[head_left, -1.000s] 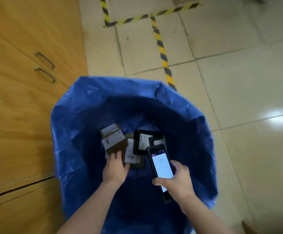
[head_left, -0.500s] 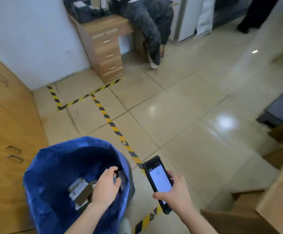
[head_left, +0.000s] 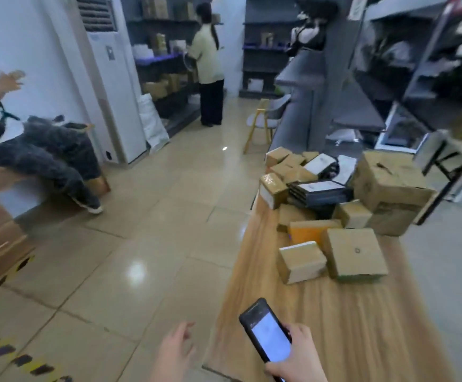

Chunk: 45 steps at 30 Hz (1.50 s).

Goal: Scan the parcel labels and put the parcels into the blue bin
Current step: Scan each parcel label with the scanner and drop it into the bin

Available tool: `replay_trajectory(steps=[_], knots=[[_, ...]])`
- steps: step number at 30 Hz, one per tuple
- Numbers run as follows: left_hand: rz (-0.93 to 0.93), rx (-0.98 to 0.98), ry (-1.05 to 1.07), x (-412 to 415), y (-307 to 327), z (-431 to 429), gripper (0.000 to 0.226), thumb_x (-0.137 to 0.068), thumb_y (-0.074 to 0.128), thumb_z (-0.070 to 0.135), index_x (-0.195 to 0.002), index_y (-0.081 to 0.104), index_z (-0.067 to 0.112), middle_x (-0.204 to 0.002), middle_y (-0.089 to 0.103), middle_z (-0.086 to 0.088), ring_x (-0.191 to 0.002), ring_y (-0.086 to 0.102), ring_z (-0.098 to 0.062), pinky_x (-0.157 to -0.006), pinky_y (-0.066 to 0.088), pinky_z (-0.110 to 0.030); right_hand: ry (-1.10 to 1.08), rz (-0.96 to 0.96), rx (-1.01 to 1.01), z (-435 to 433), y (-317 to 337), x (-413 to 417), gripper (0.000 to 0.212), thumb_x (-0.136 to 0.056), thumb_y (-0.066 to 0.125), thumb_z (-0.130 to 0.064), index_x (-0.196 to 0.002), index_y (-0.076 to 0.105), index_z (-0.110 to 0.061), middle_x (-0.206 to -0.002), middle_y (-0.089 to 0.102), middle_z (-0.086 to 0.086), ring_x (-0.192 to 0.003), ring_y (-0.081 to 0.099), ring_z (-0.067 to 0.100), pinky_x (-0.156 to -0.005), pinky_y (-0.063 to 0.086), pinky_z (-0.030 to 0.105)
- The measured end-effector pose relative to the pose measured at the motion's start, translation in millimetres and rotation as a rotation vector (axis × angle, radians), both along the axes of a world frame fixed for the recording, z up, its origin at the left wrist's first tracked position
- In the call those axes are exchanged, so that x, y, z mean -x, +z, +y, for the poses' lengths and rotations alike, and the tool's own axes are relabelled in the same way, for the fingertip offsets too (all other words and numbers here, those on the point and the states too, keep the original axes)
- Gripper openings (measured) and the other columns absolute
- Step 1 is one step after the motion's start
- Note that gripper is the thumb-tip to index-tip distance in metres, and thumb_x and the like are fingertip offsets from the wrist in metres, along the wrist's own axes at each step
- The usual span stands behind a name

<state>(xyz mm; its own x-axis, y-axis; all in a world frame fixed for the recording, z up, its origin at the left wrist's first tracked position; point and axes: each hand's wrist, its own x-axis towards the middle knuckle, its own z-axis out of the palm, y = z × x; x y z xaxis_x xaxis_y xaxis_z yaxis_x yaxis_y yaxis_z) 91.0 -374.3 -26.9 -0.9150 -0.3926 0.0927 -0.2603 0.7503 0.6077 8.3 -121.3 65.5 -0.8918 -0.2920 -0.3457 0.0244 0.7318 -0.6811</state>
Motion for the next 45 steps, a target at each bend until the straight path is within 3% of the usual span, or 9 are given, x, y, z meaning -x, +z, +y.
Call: replay_trajectory(steps=[4, 8, 15, 20, 24, 27, 30, 37, 45], knots=[[-0.204, -0.109, -0.154, 70.8, 20.2, 43.8, 0.056, -0.078, 0.075, 0.032, -0.129, 0.054, 0.022, -0.1, 0.052, 0.009, -0.102, 0.056, -0.006, -0.09, 0.04, -0.015, -0.221, -0.052, 0.014, 53.7, 2.3, 25.6, 0.083, -0.048, 0.074, -0.032, -0.124, 0.041, -0.022, -0.11, 0.032, -0.007, -0.102, 0.049, 0.006, -0.087, 0.046, 0.022], [-0.194, -0.15, -0.238, 140.0, 25.2, 76.9, 0.056, -0.079, 0.071, 0.048, -0.127, 0.046, 0.036, -0.121, 0.05, 0.01, -0.113, 0.054, -0.008, -0.092, 0.044, -0.023, -0.363, -0.06, 0.014, 81.0, 2.1, 46.1, 0.082, -0.048, 0.076, -0.031, -0.123, 0.044, -0.022, -0.115, 0.033, -0.007, -0.098, 0.051, 0.006, -0.086, 0.049, 0.028], [-0.19, -0.163, -0.336, 265.5, 15.8, 109.9, 0.072, -0.085, 0.063, 0.054, -0.144, 0.035, 0.022, -0.14, 0.039, 0.002, -0.129, 0.041, -0.017, -0.103, 0.037, -0.027, -0.55, -0.063, -0.044, 94.5, -5.7, 86.1, 0.087, -0.054, 0.08, -0.026, -0.13, 0.041, -0.017, -0.12, 0.033, -0.001, -0.106, 0.049, 0.013, -0.087, 0.049, 0.026], [-0.387, -0.159, -0.352, 321.6, 2.9, 125.5, 0.096, -0.082, 0.064, 0.06, -0.154, 0.014, 0.02, -0.157, 0.022, -0.005, -0.144, 0.019, -0.03, -0.115, 0.025, -0.042, -0.635, -0.128, -0.101, 98.0, -9.1, 112.8, 0.093, -0.061, 0.081, -0.029, -0.139, 0.033, -0.016, -0.128, 0.03, 0.0, -0.114, 0.046, 0.015, -0.096, 0.046, 0.028], [-0.516, -0.207, -0.41, 334.2, -10.8, 132.6, 0.101, -0.077, 0.068, 0.062, -0.152, 0.018, 0.017, -0.152, 0.034, -0.006, -0.139, 0.031, -0.028, -0.112, 0.033, -0.04, -0.66, -0.122, -0.092, 100.2, -17.4, 118.5, 0.09, -0.06, 0.08, -0.025, -0.138, 0.036, -0.016, -0.125, 0.032, -0.002, -0.111, 0.046, 0.013, -0.091, 0.046, 0.025], [-0.439, -0.254, -0.42, 324.9, -14.8, 139.0, 0.096, -0.071, 0.073, 0.063, -0.145, 0.028, 0.023, -0.138, 0.044, 0.001, -0.122, 0.047, -0.019, -0.098, 0.046, -0.031, -0.668, -0.114, -0.069, 104.0, -23.0, 115.7, 0.091, -0.057, 0.079, -0.024, -0.138, 0.038, -0.017, -0.122, 0.032, -0.005, -0.108, 0.048, 0.012, -0.088, 0.046, 0.024], [-0.306, -0.188, -0.513, 309.7, -11.6, 147.0, 0.085, -0.068, 0.078, 0.058, -0.136, 0.035, 0.031, -0.131, 0.036, 0.01, -0.111, 0.045, -0.007, -0.087, 0.041, -0.018, -0.668, -0.106, -0.05, 110.6, -25.1, 111.0, 0.091, -0.054, 0.078, -0.025, -0.136, 0.04, -0.017, -0.118, 0.032, -0.007, -0.104, 0.047, 0.01, -0.083, 0.046, 0.022], [-0.256, -0.049, -0.67, 273.1, -8.7, 159.2, 0.067, -0.068, 0.08, 0.042, -0.119, 0.038, 0.033, -0.15, 0.013, 0.011, -0.134, 0.034, -0.014, -0.106, 0.034, -0.021, -0.593, -0.085, -0.11, 143.3, -21.6, 93.2, 0.092, -0.053, 0.08, -0.03, -0.136, 0.04, -0.018, -0.117, 0.033, -0.007, -0.103, 0.049, 0.011, -0.087, 0.049, 0.027], [-0.35, 0.017, -0.638, 251.6, 17.9, 177.9, 0.109, -0.059, 0.085, 0.028, -0.148, 0.021, 0.028, -0.136, 0.028, 0.005, -0.121, 0.045, -0.014, -0.098, 0.045, -0.03, -0.41, -0.03, -0.247, 188.0, -17.2, 64.3, 0.093, -0.049, 0.074, -0.039, -0.135, 0.037, -0.03, -0.115, 0.028, -0.012, -0.1, 0.045, 0.006, -0.097, 0.041, 0.035]])
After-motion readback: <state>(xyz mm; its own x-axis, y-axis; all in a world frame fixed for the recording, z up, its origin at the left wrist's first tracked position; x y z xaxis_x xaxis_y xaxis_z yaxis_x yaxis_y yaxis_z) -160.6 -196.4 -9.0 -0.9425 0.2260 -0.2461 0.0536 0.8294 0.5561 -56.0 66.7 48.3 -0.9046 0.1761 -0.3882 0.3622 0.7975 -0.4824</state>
